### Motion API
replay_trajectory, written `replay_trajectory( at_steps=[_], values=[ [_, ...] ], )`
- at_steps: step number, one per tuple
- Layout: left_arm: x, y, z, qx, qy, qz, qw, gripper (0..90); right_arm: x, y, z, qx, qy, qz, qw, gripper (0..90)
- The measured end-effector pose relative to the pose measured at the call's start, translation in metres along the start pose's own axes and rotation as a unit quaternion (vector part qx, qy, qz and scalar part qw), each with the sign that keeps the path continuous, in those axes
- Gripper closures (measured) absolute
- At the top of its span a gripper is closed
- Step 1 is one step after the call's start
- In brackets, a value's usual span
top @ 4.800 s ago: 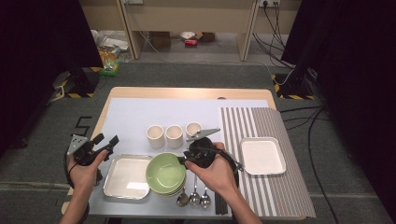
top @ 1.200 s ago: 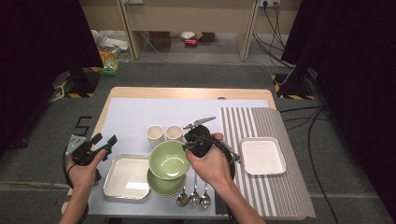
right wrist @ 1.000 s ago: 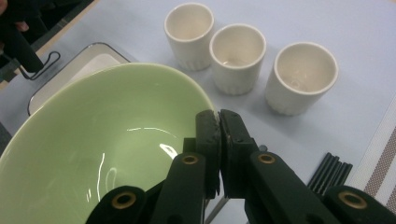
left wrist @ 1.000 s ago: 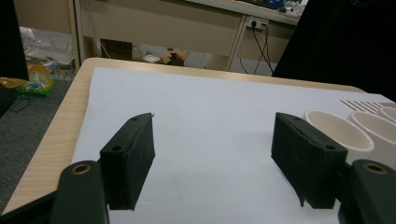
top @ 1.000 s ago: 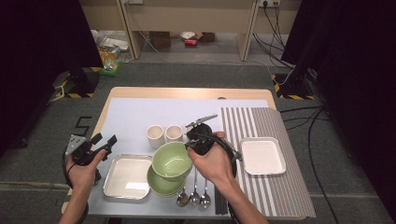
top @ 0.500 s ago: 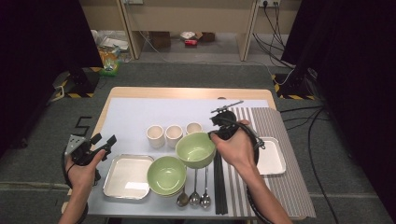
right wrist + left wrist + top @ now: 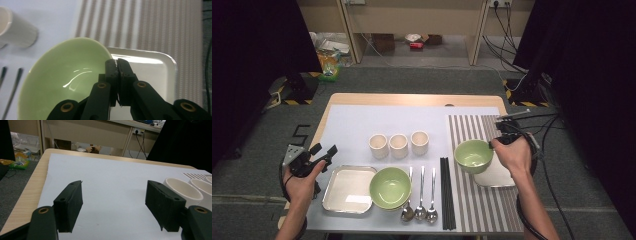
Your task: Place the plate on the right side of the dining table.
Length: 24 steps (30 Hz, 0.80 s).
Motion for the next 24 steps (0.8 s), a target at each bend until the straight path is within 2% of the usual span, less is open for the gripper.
replay_trajectory(
  at_steps=[2, 3, 5, 6, 13, 14, 15, 17, 20, 21, 24],
  values=[
    [0.0, 0.0, 0.0, 0.0, 0.0, 0.0, 1.0, 29.2, -0.001, -0.014, 0.001, -0.013, 0.001, 0.007, 0.9999, 89.1],
    [0.0, -0.001, 0.001, 0.0, 0.0, 0.0, 1.0, 29.1, 0.0, -0.022, 0.001, -0.027, -0.01, -0.007, 0.9996, 89.2],
    [-0.001, -0.001, 0.001, 0.001, 0.0, 0.001, 1.0, 29.2, 0.003, -0.034, -0.001, -0.031, -0.022, 0.012, 0.9992, 90.0],
    [-0.001, -0.002, 0.001, 0.0, 0.0, 0.002, 1.0, 29.2, 0.002, -0.037, 0.0, -0.029, -0.01, 0.01, 0.9995, 90.0],
    [0.0, 0.0, 0.001, 0.001, -0.001, 0.001, 1.0, 29.2, -0.007, -0.051, 0.014, -0.008, 0.003, 0.026, 0.9996, 90.0],
    [0.0, 0.0, 0.001, 0.002, -0.001, 0.0, 1.0, 29.2, -0.007, -0.053, 0.015, -0.002, 0.002, 0.041, 0.9991, 90.0],
    [0.0, 0.0, 0.0, 0.001, -0.001, -0.001, 1.0, 29.2, -0.006, -0.055, 0.016, 0.002, -0.003, 0.045, 0.999, 90.0],
    [0.0, 0.0, 0.0, 0.001, -0.001, -0.001, 1.0, 29.2, -0.003, -0.059, 0.016, 0.01, -0.026, 0.061, 0.9977, 82.2],
    [0.0, -0.001, 0.0, 0.0, -0.001, 0.0, 1.0, 29.2, -0.004, -0.06, 0.019, -0.002, -0.029, 0.054, 0.9981, 70.1],
    [0.001, -0.001, 0.0, -0.001, -0.001, 0.001, 1.0, 29.2, -0.005, -0.061, 0.021, 0.0, -0.025, 0.053, 0.9983, 67.8],
    [0.001, 0.0, 0.0, -0.001, 0.0, 0.0, 1.0, 29.2, -0.011, -0.064, 0.027, -0.016, -0.006, 0.047, 0.9988, 65.4]
  ],
)
Point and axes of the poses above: each handheld gripper's, and its own axes: x roughly backward along the jaws, z roughly out of its underside, y roughly to its left, the point moved 5 cm from there along -x, roughly forward along the jaws, and after that the axes turned 4 degrees about -x, right-handed, at the moved point
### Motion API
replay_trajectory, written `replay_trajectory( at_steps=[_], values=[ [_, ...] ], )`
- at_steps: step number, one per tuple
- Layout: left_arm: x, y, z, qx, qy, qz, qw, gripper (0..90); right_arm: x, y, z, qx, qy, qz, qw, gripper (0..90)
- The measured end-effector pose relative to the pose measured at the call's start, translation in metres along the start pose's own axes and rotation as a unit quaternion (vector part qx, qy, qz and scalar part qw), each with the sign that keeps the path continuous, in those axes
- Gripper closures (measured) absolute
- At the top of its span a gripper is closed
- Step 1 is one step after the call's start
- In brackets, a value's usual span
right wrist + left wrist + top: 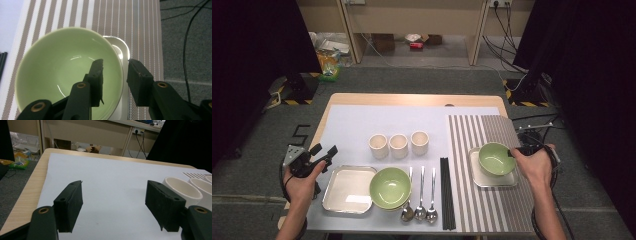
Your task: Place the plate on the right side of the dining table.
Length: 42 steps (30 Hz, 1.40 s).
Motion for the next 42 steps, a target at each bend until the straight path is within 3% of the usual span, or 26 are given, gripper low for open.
replay_trajectory(
  at_steps=[6, 12, 14, 18, 42],
  values=[
    [0.0, 0.0, 0.0, 0.001, 0.001, 0.0, 1.0, 29.2, -0.009, -0.006, 0.007, -0.016, 0.024, -0.003, 0.9996, 66.2],
    [-0.001, -0.002, 0.001, -0.001, 0.004, 0.004, 1.0, 29.5, -0.016, -0.009, 0.012, -0.013, 0.044, -0.001, 0.9989, 70.8],
    [-0.001, -0.002, 0.001, -0.001, 0.004, 0.004, 1.0, 29.6, -0.018, -0.01, 0.014, -0.007, 0.05, 0.01, 0.9987, 74.0],
    [-0.001, -0.002, 0.001, -0.001, 0.004, 0.004, 1.0, 29.6, -0.018, -0.007, 0.015, -0.004, 0.048, 0.001, 0.9988, 81.6],
    [-0.002, -0.005, 0.001, -0.004, 0.003, 0.007, 1.0, 29.6, -0.015, -0.013, 0.017, 0.022, 0.056, 0.013, 0.9981, 82.2]
  ],
)
Point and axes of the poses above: each handheld gripper's, and its own axes: x roughly backward along the jaws, z roughly out of its underside, y roughly to its left, the point moved 5 cm from there along -x, roughly forward along the jaws, and after that the axes turned 4 degrees about -x, right-handed, at the moved point
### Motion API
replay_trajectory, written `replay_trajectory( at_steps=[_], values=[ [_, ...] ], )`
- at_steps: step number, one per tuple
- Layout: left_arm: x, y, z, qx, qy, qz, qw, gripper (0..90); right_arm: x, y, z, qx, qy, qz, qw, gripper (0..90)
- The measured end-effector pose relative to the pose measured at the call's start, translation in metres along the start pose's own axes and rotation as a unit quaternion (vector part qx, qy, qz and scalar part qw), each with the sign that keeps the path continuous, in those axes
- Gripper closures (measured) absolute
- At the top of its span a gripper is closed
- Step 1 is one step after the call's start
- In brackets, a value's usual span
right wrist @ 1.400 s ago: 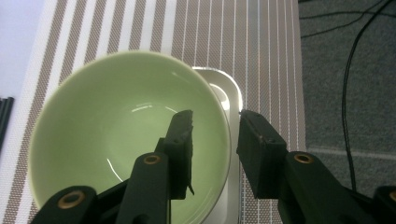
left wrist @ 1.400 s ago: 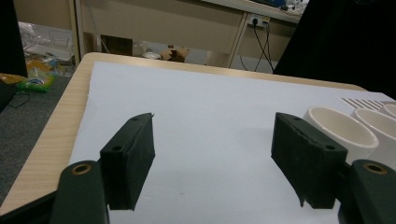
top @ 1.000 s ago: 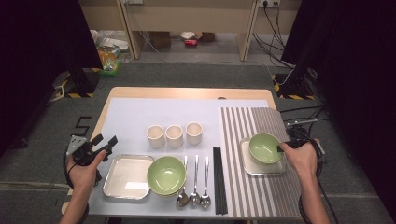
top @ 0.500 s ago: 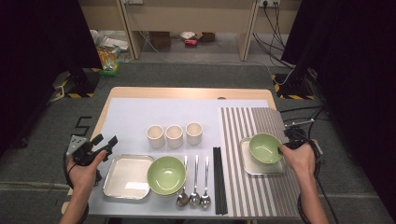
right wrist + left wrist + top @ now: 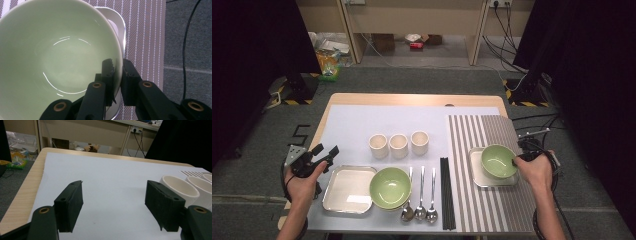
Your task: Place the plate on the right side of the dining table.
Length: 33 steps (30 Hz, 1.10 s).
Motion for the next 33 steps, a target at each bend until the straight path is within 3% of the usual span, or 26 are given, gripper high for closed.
replay_trajectory(
  at_steps=[3, 6, 12, 16, 19, 25, 28, 33],
  values=[
    [0.0, 0.001, 0.0, 0.002, -0.001, -0.002, 1.0, 29.6, 0.001, -0.001, 0.0, 0.003, 0.002, -0.001, 1.0, 77.3],
    [0.0, 0.001, 0.0, 0.002, -0.001, -0.002, 1.0, 29.6, 0.006, 0.0, 0.0, -0.01, -0.002, -0.006, 0.9999, 68.2],
    [0.0, 0.0, 0.0, 0.002, -0.002, -0.001, 1.0, 29.6, 0.024, 0.003, -0.006, -0.02, -0.033, 0.006, 0.9992, 51.9],
    [0.001, 0.001, -0.001, 0.002, -0.002, -0.001, 1.0, 29.5, 0.031, 0.012, -0.013, -0.02, -0.063, 0.002, 0.9978, 51.0],
    [0.001, 0.001, -0.001, 0.002, -0.002, -0.001, 1.0, 29.5, 0.035, 0.022, -0.016, -0.013, -0.083, -0.008, 0.9964, 55.2],
    [0.001, 0.001, -0.001, 0.002, -0.003, 0.0, 1.0, 29.5, 0.044, 0.052, -0.023, 0.042, -0.106, -0.021, 0.9933, 58.0],
    [0.0, 0.0, -0.001, 0.003, -0.002, 0.0, 1.0, 29.5, 0.046, 0.074, -0.025, 0.054, -0.107, -0.048, 0.9916, 60.2],
    [0.001, 0.0, -0.001, 0.003, -0.002, 0.002, 1.0, 29.5, 0.04, 0.103, -0.027, 0.08, -0.096, -0.061, 0.9903, 61.6]
  ],
)
Point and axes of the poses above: each handheld gripper's, and its own axes: x roughly backward along the jaws, z roughly out of its underside, y roughly to its left, the point moved 5 cm from there along -x, roughly forward along the jaws, and after that the axes turned 4 degrees about -x, right-handed, at the moved point
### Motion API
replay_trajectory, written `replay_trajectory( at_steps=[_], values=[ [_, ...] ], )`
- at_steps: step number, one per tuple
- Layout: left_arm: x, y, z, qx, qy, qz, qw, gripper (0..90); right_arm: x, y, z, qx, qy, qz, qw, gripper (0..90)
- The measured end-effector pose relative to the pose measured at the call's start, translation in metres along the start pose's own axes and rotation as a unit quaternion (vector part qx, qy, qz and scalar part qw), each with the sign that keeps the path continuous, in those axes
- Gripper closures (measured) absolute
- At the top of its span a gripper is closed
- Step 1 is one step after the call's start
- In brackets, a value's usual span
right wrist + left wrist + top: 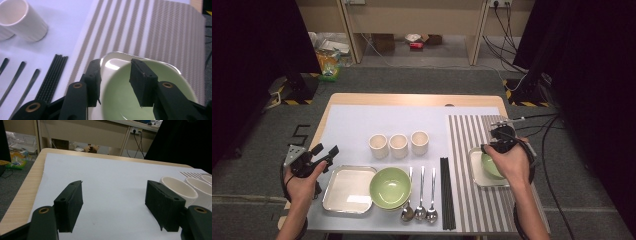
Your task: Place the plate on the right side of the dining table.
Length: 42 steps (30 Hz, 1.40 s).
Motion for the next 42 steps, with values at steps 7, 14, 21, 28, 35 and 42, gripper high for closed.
replay_trajectory(
  at_steps=[7, 14, 21, 28, 35, 42],
  values=[
    [0.0, 0.0, 0.0, 0.001, 0.0, 0.0, 1.0, 28.8, -0.017, 0.031, -0.002, 0.011, 0.021, -0.029, 0.9993, 62.0],
    [0.0, 0.0, 0.001, 0.001, 0.002, -0.002, 1.0, 27.8, -0.037, 0.061, 0.001, 0.018, 0.052, -0.059, 0.9968, 63.9],
    [-0.001, 0.0, 0.001, -0.001, 0.004, -0.002, 1.0, 27.6, -0.049, 0.076, 0.0, 0.02, 0.065, -0.072, 0.995, 64.0],
    [0.0, 0.0, 0.001, -0.001, 0.006, -0.003, 1.0, 27.2, -0.057, 0.088, 0.004, 0.022, 0.083, -0.083, 0.9928, 65.4],
    [0.0, -0.001, 0.002, -0.002, 0.007, -0.001, 1.0, 27.2, -0.069, 0.104, 0.01, 0.027, 0.121, -0.096, 0.9877, 67.3],
    [-0.001, -0.001, 0.002, -0.001, 0.008, -0.001, 1.0, 27.2, -0.082, 0.117, 0.017, 0.03, 0.149, -0.106, 0.9827, 68.6]
  ],
)
Point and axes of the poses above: each handheld gripper's, and its own axes: x roughly backward along the jaws, z roughly out of its underside, y roughly to its left, the point moved 5 cm from there along -x, roughly forward along the jaws, and after that the axes turned 4 degrees about -x, right-handed, at the moved point
